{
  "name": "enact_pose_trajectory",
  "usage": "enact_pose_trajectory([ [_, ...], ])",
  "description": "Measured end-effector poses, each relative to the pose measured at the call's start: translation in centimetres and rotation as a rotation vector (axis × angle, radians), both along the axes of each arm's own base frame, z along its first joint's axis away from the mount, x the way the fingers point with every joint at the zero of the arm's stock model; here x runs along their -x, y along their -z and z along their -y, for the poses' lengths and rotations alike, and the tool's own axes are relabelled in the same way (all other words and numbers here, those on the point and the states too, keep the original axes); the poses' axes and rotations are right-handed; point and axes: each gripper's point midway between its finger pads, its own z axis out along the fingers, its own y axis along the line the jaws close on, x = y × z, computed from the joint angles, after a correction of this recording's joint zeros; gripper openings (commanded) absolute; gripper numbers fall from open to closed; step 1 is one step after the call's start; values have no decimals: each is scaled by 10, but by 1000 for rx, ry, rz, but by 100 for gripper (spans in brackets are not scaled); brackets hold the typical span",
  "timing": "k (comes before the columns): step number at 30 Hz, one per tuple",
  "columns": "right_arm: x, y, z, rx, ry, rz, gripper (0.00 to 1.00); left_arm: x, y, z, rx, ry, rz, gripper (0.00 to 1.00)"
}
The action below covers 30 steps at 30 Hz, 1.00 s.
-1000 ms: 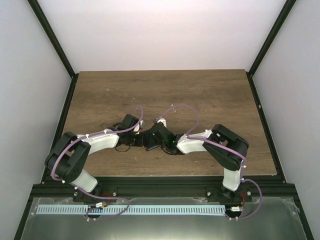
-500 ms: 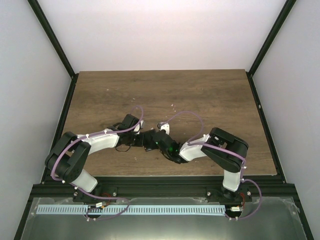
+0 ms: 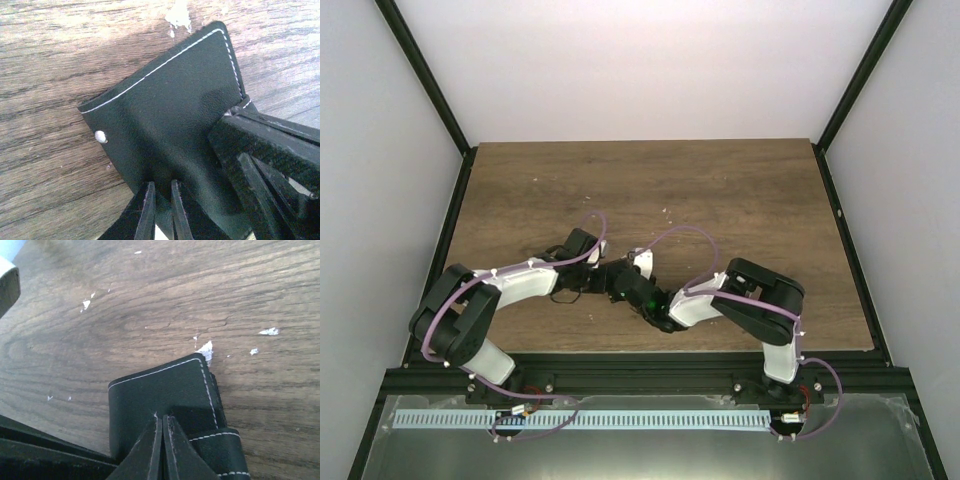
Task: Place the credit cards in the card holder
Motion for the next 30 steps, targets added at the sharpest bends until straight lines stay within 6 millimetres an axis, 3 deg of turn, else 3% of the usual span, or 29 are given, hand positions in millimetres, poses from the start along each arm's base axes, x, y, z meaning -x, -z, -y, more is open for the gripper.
enact_pose_trajectory([
  [4, 13, -5, -10, 39, -81, -46, 31, 1, -2, 0, -2, 1, 0, 14],
  [8, 30, -15, -10, 106, -192, -112, 68, 2, -5, -8, -32, -15, 12, 26],
  [11, 30, -26, -1, 144, -235, -148, 88, -1, -17, -13, -39, -30, 45, 44],
  [13, 19, -46, 8, 139, -244, -139, 99, -4, -29, -15, -36, -41, 83, 60],
  [16, -1, -84, 20, 92, -248, -97, 100, -17, -57, -19, -34, -78, 167, 81],
  [20, -37, -135, 55, 43, -180, 2, 100, -40, -108, -31, -26, -160, 324, 93],
  [25, -86, -180, 132, 46, 10, 121, 100, -68, -157, -84, -96, -371, 505, 96],
  [30, -119, -183, 219, 118, 215, 163, 100, -81, -177, -150, -241, -598, 658, 100],
])
